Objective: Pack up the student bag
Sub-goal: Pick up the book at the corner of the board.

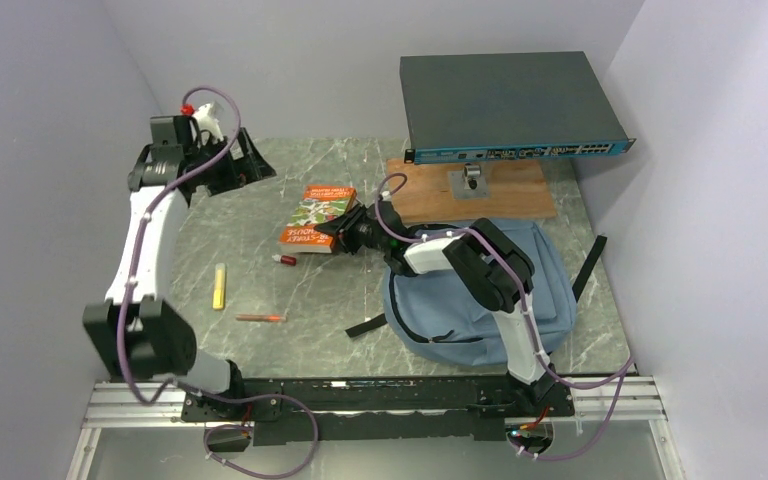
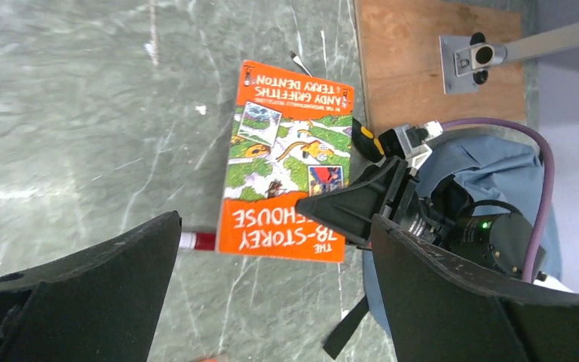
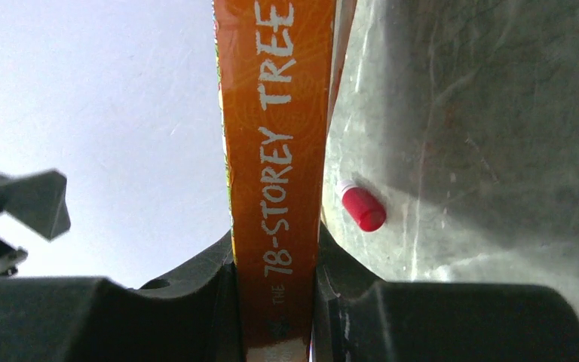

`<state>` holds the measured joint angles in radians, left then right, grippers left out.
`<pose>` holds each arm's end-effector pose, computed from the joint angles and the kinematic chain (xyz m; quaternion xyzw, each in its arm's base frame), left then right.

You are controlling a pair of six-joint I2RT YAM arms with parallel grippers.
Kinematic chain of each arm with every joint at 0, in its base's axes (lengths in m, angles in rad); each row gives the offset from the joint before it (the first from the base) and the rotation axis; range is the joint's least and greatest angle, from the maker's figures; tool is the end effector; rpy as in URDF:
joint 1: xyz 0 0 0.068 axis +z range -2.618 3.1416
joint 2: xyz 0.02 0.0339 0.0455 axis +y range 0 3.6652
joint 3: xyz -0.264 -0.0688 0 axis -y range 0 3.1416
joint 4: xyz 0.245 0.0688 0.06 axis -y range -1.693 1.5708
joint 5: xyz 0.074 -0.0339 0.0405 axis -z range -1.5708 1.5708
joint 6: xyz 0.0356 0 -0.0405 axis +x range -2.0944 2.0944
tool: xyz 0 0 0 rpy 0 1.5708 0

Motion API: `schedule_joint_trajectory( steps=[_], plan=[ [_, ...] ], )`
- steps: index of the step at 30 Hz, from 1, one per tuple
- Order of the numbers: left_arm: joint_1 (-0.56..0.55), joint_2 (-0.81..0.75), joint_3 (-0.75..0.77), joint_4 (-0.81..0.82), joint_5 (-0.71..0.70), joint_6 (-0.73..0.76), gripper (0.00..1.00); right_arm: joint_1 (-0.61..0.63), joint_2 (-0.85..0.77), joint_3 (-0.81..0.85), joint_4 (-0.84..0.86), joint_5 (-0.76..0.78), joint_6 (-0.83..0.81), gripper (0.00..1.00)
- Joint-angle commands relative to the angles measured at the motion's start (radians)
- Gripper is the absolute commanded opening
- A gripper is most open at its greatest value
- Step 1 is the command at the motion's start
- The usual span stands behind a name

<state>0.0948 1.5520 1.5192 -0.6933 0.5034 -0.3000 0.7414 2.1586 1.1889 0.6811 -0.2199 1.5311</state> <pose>0.3406 0.0151 0.3595 -0.0731 0.8863 -0.2666 0.3716 0.3330 0.3155 0.1341 0.2459 0.7605 0.5762 0.1705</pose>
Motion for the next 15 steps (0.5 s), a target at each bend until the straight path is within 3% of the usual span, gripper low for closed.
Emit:
schedule_joint_trajectory(
  steps=[1,8,15],
  plan=[
    [-0.002,-0.192,-0.120,0.018,-0.159,-0.014,1.00,-0.004,-0.115,0.001,0.186,-0.003,0.051,0.00],
    [0.002,-0.503,-0.317,0.105,-0.323,-0.114,1.00,-0.001,-0.091,0.006,0.348,0.015,0.149,0.00],
    [0.006,-0.692,-0.553,0.299,-0.105,-0.306,1.00,0.001,-0.088,0.055,0.378,0.040,0.235,0.00]
  ],
)
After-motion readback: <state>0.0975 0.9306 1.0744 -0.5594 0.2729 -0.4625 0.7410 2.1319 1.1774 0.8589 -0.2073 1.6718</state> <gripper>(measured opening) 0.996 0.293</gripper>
